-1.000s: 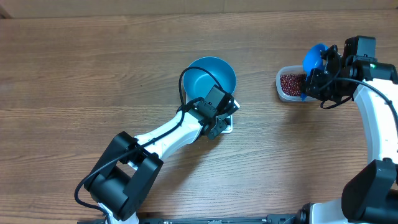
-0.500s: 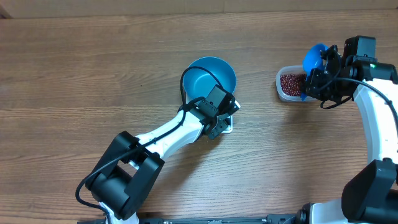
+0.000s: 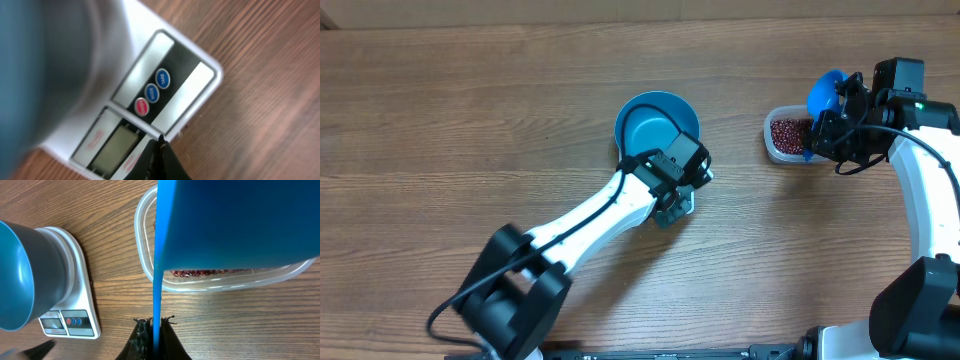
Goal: Scoop item into bowl and weigh 150g on scale
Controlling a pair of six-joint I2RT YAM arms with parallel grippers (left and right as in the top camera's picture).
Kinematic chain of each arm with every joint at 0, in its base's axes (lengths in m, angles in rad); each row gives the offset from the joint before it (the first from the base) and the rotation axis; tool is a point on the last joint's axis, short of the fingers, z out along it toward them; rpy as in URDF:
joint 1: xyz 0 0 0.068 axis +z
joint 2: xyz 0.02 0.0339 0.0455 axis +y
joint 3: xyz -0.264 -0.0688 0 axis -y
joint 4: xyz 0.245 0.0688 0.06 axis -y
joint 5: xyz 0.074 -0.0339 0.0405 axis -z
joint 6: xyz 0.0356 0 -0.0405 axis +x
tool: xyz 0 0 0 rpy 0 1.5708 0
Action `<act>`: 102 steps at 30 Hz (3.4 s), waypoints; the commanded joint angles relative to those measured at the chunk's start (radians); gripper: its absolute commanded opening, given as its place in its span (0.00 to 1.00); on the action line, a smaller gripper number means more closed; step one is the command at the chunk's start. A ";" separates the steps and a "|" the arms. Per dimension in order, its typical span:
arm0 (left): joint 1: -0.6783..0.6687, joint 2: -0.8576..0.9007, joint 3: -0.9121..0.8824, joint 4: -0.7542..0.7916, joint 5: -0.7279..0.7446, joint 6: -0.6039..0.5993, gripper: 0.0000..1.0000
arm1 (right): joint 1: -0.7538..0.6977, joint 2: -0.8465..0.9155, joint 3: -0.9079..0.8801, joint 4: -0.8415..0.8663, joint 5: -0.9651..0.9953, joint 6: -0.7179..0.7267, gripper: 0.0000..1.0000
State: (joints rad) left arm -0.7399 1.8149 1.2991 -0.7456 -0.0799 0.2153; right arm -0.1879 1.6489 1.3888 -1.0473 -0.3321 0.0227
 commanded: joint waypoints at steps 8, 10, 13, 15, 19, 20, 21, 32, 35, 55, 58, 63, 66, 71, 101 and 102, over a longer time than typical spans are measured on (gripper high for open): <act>0.052 -0.225 0.046 -0.027 -0.002 -0.074 0.07 | 0.003 -0.002 0.005 0.006 0.010 0.000 0.04; 0.062 -0.216 0.045 -0.037 -0.001 -0.074 0.06 | 0.003 -0.002 0.005 0.006 0.010 0.000 0.04; 0.074 -0.166 0.044 -0.072 0.013 -0.074 0.04 | 0.003 -0.002 0.005 0.014 0.010 0.000 0.04; 0.074 -0.123 0.044 -0.101 0.063 -0.074 0.04 | 0.003 -0.002 0.005 0.017 0.010 0.000 0.04; 0.073 -0.056 0.044 -0.140 0.079 -0.074 0.04 | 0.003 -0.002 0.005 0.018 0.010 0.000 0.04; 0.074 -0.045 0.044 -0.138 0.079 -0.074 0.04 | 0.003 -0.002 0.005 0.019 0.010 0.000 0.04; 0.075 -0.036 0.044 -0.136 0.077 -0.074 0.04 | 0.003 -0.002 0.005 0.021 0.010 0.000 0.04; 0.077 -0.008 0.048 -0.144 0.092 -0.074 0.04 | 0.003 -0.002 0.005 0.021 0.010 0.004 0.04; 0.089 -0.083 0.106 -0.179 0.114 -0.074 0.04 | 0.003 -0.002 0.005 0.019 0.010 0.016 0.04; 0.561 -0.161 0.587 -0.360 0.252 -0.113 0.04 | 0.003 -0.002 0.005 0.050 0.010 0.041 0.04; 0.506 -0.101 0.581 -0.463 0.354 -0.011 0.04 | 0.003 -0.002 0.005 0.043 0.010 0.042 0.04; 0.387 -0.044 0.525 -0.555 0.345 0.138 0.04 | 0.003 -0.002 0.005 0.043 0.010 0.042 0.04; 0.288 -0.042 0.418 -0.475 0.342 0.146 0.04 | 0.003 -0.002 0.005 0.037 0.010 0.042 0.04; 0.121 -0.042 0.176 -0.235 0.296 0.143 0.04 | 0.003 -0.002 0.005 0.028 0.010 0.042 0.04; 0.029 0.064 -0.030 0.126 -0.006 0.125 0.04 | 0.003 -0.002 0.005 0.021 0.010 0.041 0.04; 0.030 0.069 -0.031 0.129 -0.006 0.125 0.04 | 0.003 -0.002 0.005 0.019 0.010 0.041 0.04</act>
State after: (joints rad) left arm -0.7177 1.8725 1.2354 -0.6189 -0.0769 0.3367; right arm -0.1879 1.6489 1.3888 -1.0325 -0.3313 0.0601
